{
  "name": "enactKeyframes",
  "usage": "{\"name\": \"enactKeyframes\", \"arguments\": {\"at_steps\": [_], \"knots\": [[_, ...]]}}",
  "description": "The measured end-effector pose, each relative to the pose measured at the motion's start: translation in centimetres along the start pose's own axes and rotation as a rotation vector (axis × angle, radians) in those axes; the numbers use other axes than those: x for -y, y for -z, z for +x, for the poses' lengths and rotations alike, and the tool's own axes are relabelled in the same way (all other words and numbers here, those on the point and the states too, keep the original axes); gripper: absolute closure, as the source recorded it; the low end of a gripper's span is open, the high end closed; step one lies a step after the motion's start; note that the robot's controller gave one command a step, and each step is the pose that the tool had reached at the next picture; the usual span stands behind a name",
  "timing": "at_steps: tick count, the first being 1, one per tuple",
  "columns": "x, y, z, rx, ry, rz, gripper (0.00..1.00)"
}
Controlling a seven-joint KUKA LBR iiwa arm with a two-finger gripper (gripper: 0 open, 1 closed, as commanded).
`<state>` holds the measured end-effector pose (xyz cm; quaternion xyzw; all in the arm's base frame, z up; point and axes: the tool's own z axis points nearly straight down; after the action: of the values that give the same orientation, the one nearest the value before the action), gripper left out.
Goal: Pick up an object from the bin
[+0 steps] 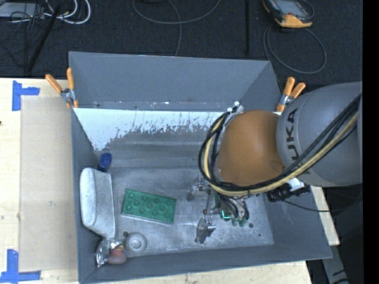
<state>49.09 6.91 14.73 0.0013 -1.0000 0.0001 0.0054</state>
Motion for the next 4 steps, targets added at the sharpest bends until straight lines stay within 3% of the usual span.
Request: {"name": "enactKeyframes", "arguments": {"at_steps": [1,2,3,4], "knots": [[-9.0,-7.5,-1.4,0.021,0.024,0.0,0.0],[-9.6,-4.7,-2.4,0.011,-0.242,-0.002,0.0],[-9.1,-4.8,-2.7,0.008,-0.409,-0.001,0.0],[-9.2,-7.4,-3.5,0.018,-0.541,-0.007,0.0]]}}
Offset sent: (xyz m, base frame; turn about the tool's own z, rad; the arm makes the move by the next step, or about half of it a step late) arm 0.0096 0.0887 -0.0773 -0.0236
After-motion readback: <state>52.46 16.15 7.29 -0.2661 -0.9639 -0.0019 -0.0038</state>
